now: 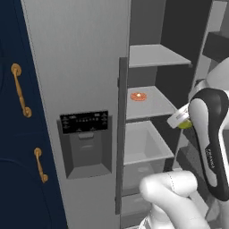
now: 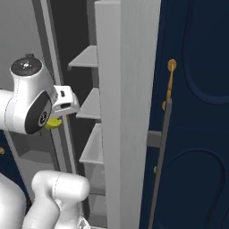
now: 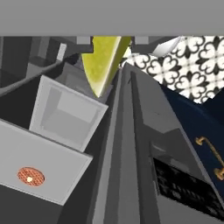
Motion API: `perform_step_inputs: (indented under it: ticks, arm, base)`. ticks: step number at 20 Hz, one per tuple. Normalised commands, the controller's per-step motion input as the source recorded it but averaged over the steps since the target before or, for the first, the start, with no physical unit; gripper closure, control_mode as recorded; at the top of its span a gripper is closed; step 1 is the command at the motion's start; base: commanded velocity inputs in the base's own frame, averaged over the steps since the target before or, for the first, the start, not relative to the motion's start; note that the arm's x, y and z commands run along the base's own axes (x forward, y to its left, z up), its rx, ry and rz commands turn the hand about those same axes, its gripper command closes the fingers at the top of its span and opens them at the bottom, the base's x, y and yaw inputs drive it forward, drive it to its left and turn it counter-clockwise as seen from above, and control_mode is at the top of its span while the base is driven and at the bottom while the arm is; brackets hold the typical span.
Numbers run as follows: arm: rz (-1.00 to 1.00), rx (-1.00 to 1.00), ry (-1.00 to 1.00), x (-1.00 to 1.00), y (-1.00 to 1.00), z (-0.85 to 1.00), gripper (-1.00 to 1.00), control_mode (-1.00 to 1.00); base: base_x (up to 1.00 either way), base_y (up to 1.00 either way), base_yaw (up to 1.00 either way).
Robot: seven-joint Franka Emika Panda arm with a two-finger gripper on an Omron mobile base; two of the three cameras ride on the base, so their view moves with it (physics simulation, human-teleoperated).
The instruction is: Grab a lemon wedge from the fridge and one ice cube from the ice bowl, and put them in the glass of lemonade.
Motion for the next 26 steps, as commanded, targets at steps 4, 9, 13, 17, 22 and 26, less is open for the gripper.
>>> perform_step_inputs:
  ticks: [4, 9, 13, 17, 22, 26]
  arm:
    - [0.00, 0.00, 0.00, 0.00, 0.00, 0.00, 1.00, 1.00]
    - [0.00, 0.00, 0.00, 0.00, 0.00, 0.00, 1.00, 1.00]
    - [0.00, 0.00, 0.00, 0.00, 0.00, 0.00, 1.00, 1.00]
    - [0.00, 0.00, 0.00, 0.00, 0.00, 0.00, 1.00, 1.00]
    - [0.00, 0.00, 0.00, 0.00, 0.00, 0.00, 1.00, 1.00]
    - [0.00, 0.00, 0.00, 0.00, 0.00, 0.00, 1.00, 1.00]
  base:
    - [-0.96, 0.55, 0.39]
    - [-0.54, 0.78, 0.58]
    - [-0.15, 0.71, 0.62]
    - [0.06, 0.41, 0.69]
    - [0.28, 0.17, 0.71]
    - [0.54, 0.01, 0.70]
